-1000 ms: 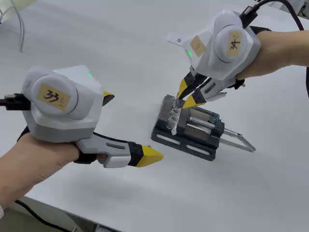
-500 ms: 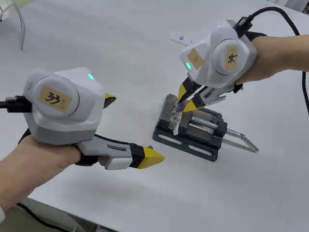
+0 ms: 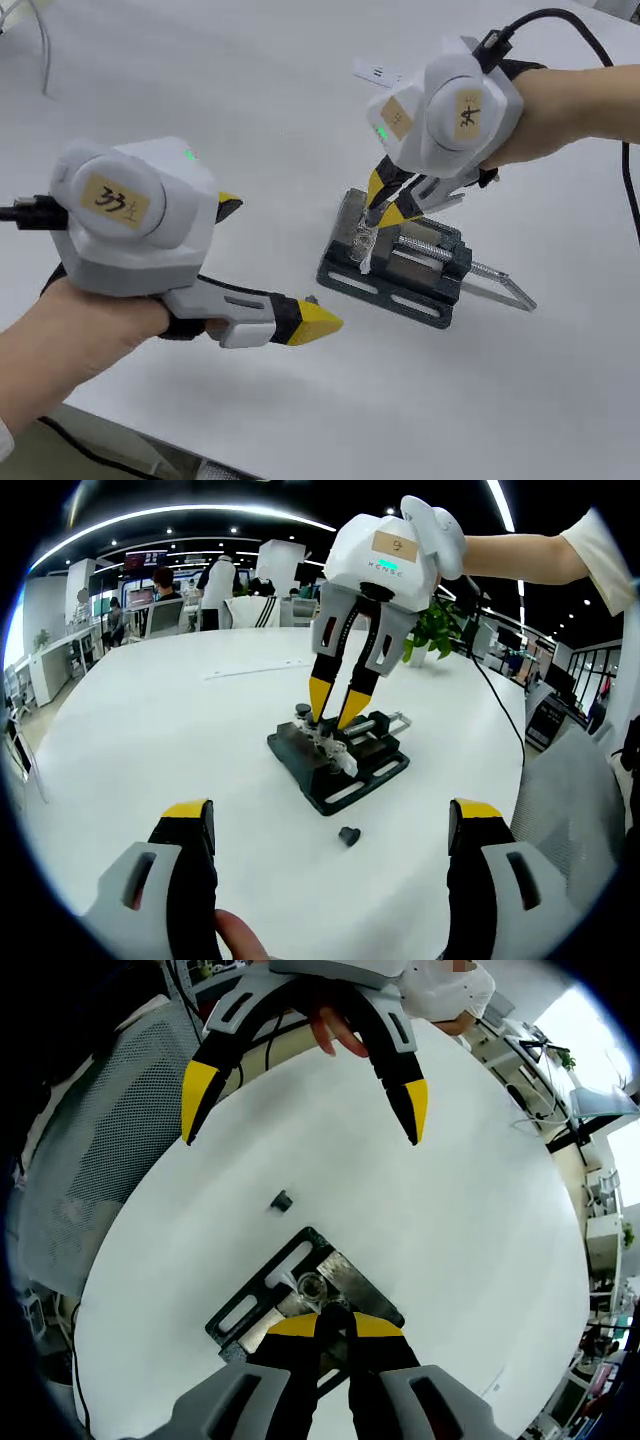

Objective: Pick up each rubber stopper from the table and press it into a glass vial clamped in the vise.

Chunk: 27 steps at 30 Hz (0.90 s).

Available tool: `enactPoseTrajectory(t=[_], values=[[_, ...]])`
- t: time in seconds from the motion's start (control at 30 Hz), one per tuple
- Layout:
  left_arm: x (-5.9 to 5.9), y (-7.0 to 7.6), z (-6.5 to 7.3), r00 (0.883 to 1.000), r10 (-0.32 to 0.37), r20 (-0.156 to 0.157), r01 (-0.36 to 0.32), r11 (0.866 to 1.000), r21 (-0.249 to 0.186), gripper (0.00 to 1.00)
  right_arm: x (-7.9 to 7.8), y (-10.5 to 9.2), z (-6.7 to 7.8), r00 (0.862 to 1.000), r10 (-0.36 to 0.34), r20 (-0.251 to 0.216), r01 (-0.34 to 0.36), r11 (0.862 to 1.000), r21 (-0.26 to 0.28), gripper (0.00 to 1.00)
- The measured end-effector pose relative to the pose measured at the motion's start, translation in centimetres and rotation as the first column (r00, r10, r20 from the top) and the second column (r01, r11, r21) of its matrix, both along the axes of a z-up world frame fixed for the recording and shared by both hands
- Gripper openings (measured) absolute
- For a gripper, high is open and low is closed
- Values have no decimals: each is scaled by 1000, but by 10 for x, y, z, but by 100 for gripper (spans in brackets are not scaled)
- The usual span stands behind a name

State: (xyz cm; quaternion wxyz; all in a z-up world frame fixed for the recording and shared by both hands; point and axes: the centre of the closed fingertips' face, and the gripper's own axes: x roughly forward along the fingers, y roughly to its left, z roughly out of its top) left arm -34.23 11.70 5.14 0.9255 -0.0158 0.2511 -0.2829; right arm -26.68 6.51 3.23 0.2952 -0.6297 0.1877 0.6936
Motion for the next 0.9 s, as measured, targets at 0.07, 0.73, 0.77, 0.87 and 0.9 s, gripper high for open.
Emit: enactPoseTrajectory(t=[0.07, 0.73, 0.77, 0.87, 0.9], values=[[0, 0, 1, 1000, 1, 2, -1, 1000, -1, 97, 2, 0, 0, 1000, 8, 9, -8, 1000, -7, 4], [1, -2, 0, 1000, 10, 4, -10, 1000, -13, 96, 0, 1, -1, 974, -224, -33, 221, 972, -87, 3], [1, -3, 0, 1000, 10, 5, -10, 1000, -14, 96, -1, 0, -1, 972, -234, -31, 230, 969, -89, 3], [1, -4, 0, 1000, 8, 5, -8, 1000, -16, 96, 0, 2, -1, 960, -277, -35, 272, 957, -100, 3], [1, -5, 0, 1000, 8, 6, -8, 1000, -17, 96, 0, 3, -1, 953, -300, -42, 294, 950, -106, 3]])
